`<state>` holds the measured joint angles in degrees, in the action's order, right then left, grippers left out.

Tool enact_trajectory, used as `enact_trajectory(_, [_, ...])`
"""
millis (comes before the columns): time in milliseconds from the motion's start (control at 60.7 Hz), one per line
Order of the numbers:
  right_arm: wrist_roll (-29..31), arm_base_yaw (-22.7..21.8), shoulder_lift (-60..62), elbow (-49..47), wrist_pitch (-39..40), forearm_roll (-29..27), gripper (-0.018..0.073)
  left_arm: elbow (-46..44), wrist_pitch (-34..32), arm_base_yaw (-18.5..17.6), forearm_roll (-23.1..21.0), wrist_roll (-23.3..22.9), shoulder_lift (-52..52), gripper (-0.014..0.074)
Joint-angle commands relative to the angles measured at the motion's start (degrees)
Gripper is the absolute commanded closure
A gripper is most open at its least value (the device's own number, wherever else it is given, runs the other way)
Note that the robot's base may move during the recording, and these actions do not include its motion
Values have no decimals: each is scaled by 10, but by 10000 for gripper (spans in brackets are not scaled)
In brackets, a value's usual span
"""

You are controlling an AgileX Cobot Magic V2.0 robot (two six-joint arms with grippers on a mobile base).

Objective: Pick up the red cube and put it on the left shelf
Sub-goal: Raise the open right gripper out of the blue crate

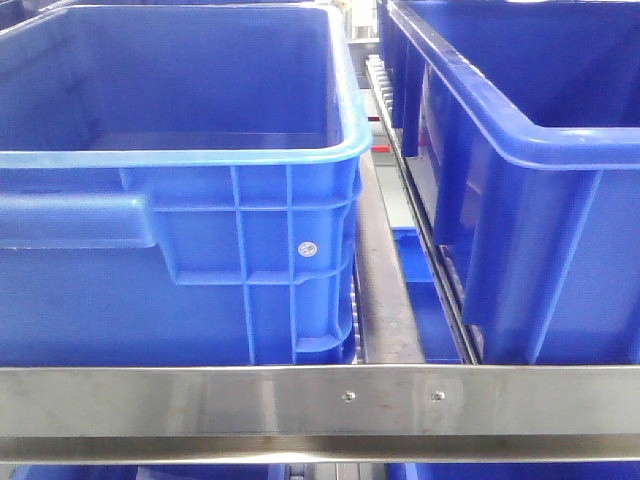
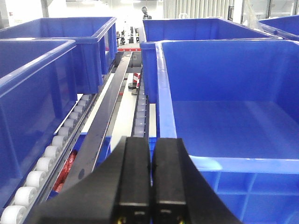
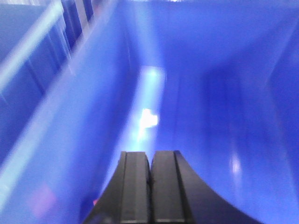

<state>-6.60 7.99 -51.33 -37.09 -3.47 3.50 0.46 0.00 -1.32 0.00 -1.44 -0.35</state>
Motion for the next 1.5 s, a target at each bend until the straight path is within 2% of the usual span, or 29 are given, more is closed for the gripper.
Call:
enact_trajectory(0, [3,-3,5,-16,48,7,511,14,-47,-2,0,0,-9,495])
enact_trajectory(577, [3,-2,14,-11,35,3,511,14,-47,-2,0,0,-9,495])
enact_trajectory(741, [3,-30,101,42,44,0,511,14,-47,-2,0,0,-9,495])
enact_trajectory(1021, [3,-77,292,201,50,0,511,14,-47,-2,0,0,-9,495])
enact_trajectory(1318, [3,-89,482,352,51,0,511,14,-47,-2,0,0,-9,495])
enact_trajectory(1482, [3,-89,529,378,35,0,511,14,-47,-2,0,0,-9,495])
